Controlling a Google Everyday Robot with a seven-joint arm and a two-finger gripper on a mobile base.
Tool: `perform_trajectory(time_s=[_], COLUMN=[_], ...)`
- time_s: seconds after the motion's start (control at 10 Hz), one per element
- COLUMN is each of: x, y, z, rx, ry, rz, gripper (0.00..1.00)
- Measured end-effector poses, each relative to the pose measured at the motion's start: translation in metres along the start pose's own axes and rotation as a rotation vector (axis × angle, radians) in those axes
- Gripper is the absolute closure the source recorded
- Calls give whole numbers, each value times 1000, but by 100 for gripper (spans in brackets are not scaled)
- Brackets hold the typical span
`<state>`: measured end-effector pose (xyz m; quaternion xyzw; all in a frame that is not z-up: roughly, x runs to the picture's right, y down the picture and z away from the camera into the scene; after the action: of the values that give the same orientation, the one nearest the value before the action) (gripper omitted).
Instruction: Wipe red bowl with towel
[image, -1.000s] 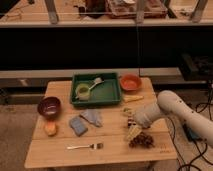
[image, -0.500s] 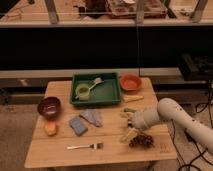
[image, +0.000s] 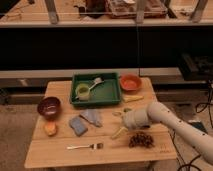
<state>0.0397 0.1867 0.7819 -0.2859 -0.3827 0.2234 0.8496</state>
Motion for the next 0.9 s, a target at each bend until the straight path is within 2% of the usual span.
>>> perform_trajectory(time_s=[0.2,0.5,0.9], x=[1,14,7], y=[-11,-30,-42], z=[16,38,54], rx=[12,26,61], ry=[2,-3,-44], rz=[4,29,30], gripper=[20,20,20])
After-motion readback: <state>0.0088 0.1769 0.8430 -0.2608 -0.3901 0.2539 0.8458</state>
